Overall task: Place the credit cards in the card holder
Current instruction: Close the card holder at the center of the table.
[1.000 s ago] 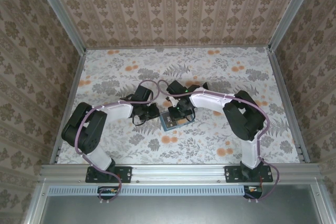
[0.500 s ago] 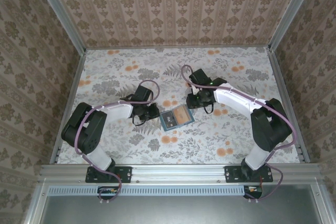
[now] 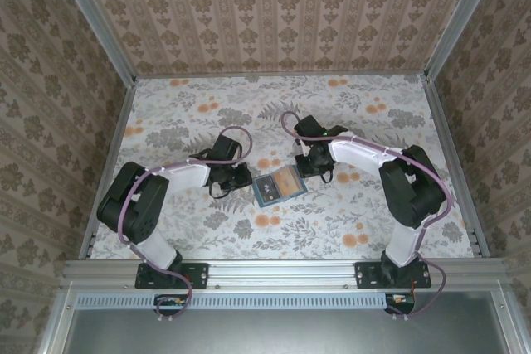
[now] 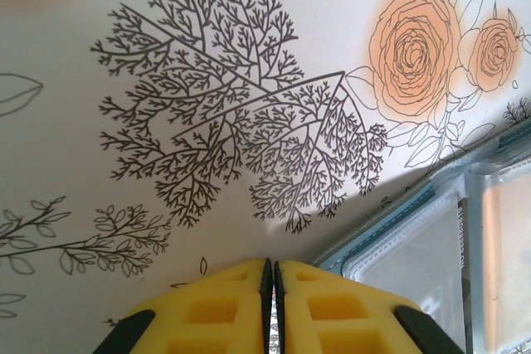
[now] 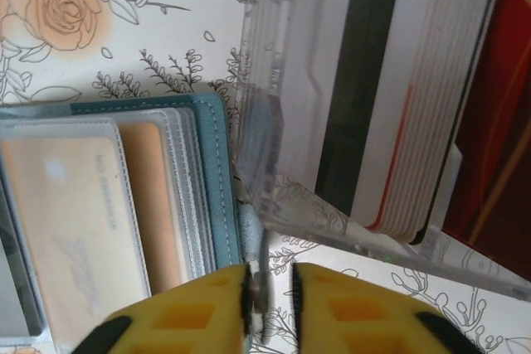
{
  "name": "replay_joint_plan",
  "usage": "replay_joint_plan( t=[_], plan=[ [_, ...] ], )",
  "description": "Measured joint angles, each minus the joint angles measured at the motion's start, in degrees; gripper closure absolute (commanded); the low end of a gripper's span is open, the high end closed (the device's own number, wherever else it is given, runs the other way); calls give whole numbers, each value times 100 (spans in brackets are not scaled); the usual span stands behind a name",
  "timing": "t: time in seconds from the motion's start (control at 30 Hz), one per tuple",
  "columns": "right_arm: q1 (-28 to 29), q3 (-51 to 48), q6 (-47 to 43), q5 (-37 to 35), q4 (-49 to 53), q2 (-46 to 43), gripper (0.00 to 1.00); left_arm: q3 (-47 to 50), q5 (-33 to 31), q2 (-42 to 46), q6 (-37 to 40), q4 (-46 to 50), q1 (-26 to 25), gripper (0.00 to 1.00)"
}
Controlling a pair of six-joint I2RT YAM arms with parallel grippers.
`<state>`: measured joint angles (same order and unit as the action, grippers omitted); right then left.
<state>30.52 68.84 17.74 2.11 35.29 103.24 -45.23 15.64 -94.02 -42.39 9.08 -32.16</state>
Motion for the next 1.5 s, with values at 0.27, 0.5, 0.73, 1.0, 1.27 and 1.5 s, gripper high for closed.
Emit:
replay_joint_plan(
  t=[0.27,0.5,0.73,1.0,1.27,1.5],
  plan=[
    [0,0,-20,2,-42,0,96,0,17,0,11,-11,7,86],
    [186,107,-22,131,33,-201,96,0,37,-31,11,-42,13,86],
    [640,483,46,415,118,-527,96,-2,125,-87,9,-85,66,86],
    [1163,866,400,1189,-138,-343,95,57,151,-105,-4,-229,81,86],
    [1416,994,584,1679,-439,372,85,509,448,138,-17,-767,332,85],
    [1412,1043,638,1950,-428,461,54,863,66,1064,103,-155,1029,85]
  ],
)
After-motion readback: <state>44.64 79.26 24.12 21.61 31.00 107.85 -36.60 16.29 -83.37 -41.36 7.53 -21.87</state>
